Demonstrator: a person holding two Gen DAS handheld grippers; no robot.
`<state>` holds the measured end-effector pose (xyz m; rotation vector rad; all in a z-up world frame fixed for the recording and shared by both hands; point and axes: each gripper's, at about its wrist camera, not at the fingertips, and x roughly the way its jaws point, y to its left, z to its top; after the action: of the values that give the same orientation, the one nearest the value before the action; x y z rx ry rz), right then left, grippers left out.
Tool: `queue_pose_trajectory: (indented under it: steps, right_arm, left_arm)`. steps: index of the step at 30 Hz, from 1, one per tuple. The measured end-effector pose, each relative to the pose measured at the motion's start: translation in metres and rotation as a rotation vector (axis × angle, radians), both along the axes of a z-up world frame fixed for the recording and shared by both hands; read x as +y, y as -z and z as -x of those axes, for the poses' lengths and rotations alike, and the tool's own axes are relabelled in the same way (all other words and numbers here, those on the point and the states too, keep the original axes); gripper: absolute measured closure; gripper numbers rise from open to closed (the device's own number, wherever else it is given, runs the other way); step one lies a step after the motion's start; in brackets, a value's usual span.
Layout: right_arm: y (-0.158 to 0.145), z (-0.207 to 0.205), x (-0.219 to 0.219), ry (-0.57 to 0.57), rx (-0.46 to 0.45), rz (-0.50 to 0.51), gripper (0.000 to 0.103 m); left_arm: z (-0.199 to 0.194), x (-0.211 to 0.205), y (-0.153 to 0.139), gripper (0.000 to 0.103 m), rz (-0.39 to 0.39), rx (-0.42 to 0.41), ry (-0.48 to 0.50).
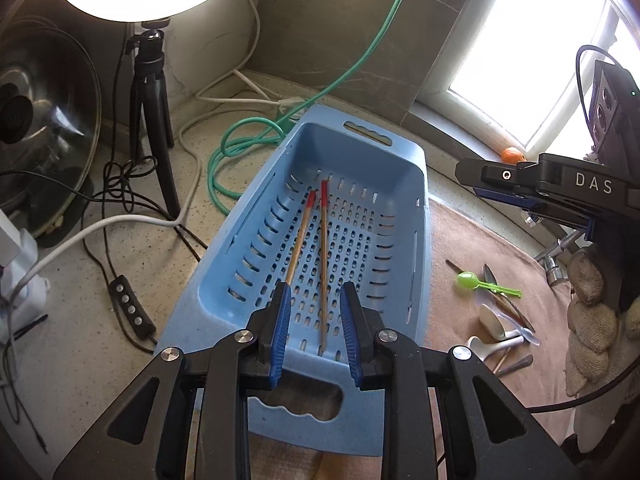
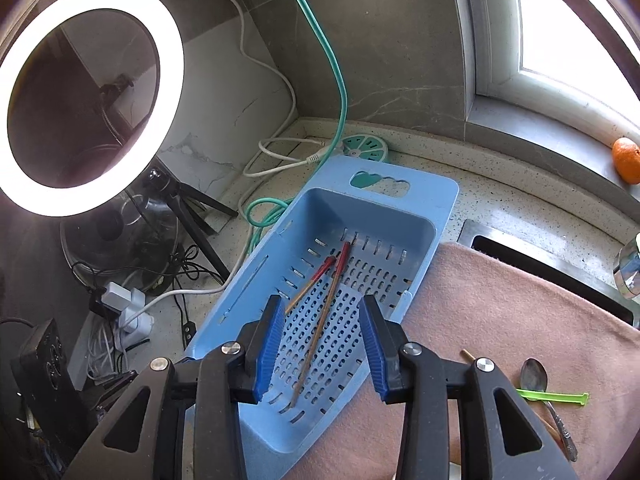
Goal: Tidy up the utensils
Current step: 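Open the right gripper to drop the chopsticks into the basket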
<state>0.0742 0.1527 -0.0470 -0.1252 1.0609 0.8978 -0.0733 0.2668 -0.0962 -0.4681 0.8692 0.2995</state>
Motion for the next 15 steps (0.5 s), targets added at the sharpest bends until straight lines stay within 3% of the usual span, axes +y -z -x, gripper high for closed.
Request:
queue_pose_trajectory:
  steps: [8, 12, 15]
  right_arm:
    - [-0.006, 0.012, -0.034, 0.009, -0.005, -0.036, 0.067]
    - [-0.011, 0.018, -0.059, 0.03, -0.034, -0.029, 0.055]
    - [-0.014, 0.02, -0.08, 0.053, -0.035, -0.022, 0.054]
  left_arm:
    - [0.019, -0.02, -0.004, 0.075, 0.012, -0.012, -0.002]
    - [0.024, -0.035, -0.004, 0.075, 0.008, -0.012, 0.032]
    - [0.025, -0.045, -0.002, 0.075, 0.014, -0.004, 0.061]
